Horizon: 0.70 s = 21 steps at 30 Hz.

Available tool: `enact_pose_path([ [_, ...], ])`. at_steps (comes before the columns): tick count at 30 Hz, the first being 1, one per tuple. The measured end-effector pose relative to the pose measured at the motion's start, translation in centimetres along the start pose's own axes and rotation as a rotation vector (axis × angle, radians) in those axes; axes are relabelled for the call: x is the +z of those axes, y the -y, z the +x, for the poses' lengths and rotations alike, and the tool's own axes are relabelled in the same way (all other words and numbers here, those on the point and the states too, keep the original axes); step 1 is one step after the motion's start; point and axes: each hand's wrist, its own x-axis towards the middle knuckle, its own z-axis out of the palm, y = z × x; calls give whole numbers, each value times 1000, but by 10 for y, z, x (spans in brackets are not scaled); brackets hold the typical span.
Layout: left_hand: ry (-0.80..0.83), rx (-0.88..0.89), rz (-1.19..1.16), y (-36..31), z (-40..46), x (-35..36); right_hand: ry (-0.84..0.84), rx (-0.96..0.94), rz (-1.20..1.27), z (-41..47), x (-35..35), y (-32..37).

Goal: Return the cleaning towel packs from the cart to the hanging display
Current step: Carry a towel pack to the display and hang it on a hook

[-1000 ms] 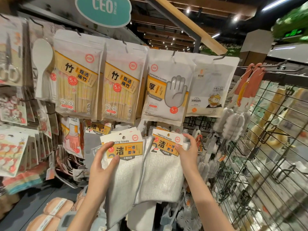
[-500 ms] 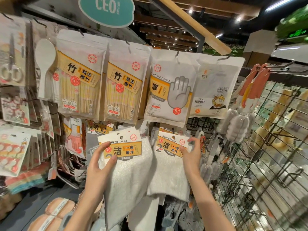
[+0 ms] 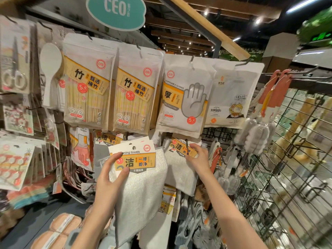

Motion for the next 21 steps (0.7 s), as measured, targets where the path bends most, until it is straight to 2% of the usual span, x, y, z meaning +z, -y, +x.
enact_pose_path([
  [4, 14, -13, 1, -4, -4, 3, 44, 9, -34, -12, -2, 0],
  [8, 40, -18, -22, -6, -7, 6, -7, -151, -87, -30, -6, 3],
  [11, 60, -14, -36, -8, -9, 10, 3, -253, -28, -47, -6, 15],
  [17, 103, -2, -51, -10, -17, 19, 235, -320, 25, -79, 6, 44],
  [21, 96, -9, -84, -13, -21, 23, 253, -332, 41, -92, 14, 50],
])
